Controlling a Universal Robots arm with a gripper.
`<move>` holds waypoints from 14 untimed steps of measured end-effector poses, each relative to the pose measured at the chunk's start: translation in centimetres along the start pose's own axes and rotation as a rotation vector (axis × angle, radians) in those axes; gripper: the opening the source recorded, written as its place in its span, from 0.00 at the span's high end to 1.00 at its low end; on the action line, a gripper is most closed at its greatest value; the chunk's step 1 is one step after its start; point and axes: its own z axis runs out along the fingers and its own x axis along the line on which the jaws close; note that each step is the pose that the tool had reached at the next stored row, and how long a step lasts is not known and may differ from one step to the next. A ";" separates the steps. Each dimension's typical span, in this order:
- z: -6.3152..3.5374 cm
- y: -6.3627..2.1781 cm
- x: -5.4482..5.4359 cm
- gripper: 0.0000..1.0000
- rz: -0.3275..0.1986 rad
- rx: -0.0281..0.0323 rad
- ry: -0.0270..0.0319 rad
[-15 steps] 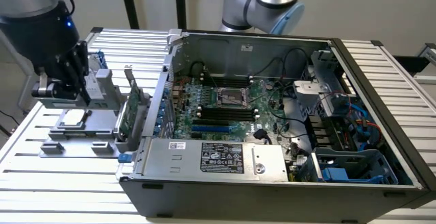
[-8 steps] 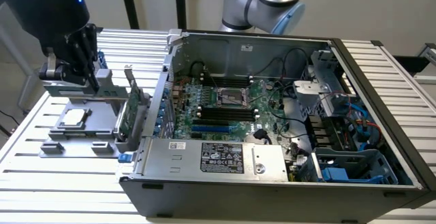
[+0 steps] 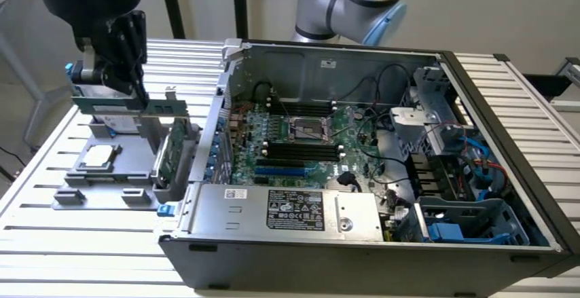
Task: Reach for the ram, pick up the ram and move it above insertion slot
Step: 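Pick up the ram and move it above insertion slot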
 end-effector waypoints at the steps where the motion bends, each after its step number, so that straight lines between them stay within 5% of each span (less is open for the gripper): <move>1: -0.04 -0.38 0.0 0.87 0.000 0.0000 -0.0001; 14: -0.20 -6.03 -0.2 0.87 0.000 -0.0002 -0.0081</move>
